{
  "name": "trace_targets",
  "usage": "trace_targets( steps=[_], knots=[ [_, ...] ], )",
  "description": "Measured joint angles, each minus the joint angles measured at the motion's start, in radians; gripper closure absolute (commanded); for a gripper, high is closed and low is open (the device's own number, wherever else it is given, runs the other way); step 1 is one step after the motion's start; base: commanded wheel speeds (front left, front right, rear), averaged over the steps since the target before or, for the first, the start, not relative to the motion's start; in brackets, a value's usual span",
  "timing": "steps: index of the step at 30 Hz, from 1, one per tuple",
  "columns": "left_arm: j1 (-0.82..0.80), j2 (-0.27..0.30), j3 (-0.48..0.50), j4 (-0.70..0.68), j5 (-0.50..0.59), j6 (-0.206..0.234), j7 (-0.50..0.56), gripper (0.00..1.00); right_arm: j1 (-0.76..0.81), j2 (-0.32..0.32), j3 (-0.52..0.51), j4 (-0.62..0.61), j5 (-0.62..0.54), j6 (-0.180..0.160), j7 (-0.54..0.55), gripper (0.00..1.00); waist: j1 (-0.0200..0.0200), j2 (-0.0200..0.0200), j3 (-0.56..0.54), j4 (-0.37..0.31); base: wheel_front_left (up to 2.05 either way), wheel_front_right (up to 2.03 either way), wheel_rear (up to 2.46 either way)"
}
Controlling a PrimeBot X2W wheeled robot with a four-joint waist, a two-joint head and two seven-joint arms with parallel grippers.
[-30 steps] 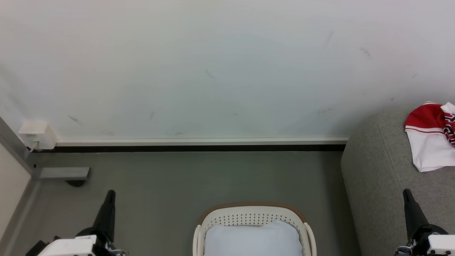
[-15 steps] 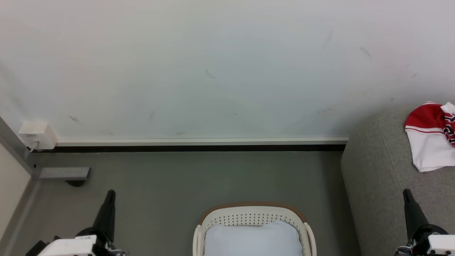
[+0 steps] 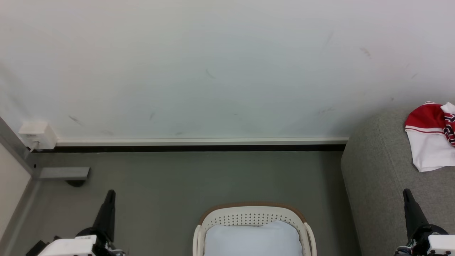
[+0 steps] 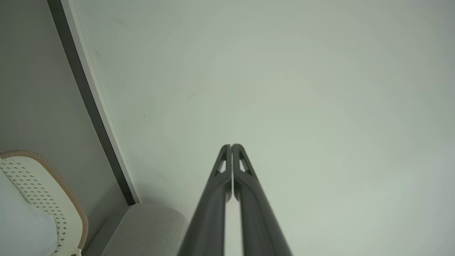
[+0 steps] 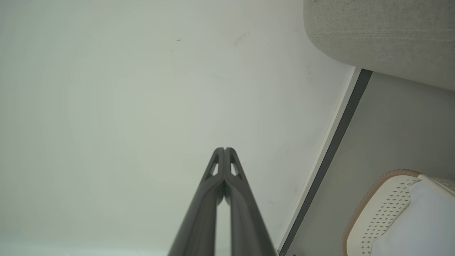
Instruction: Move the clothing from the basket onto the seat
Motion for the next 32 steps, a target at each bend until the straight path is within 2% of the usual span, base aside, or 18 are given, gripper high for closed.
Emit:
trace_targets(
  steps=[32],
  knots=[
    [0.000,0.000,0.000,0.000,0.000,0.000,0.000,1.00,0.000,0.000,0.000,0.000,0.000,0.000,0.000,1.00,0.0000,0.0000,0.000,0.000,0.00,0.00,0.00]
  ],
)
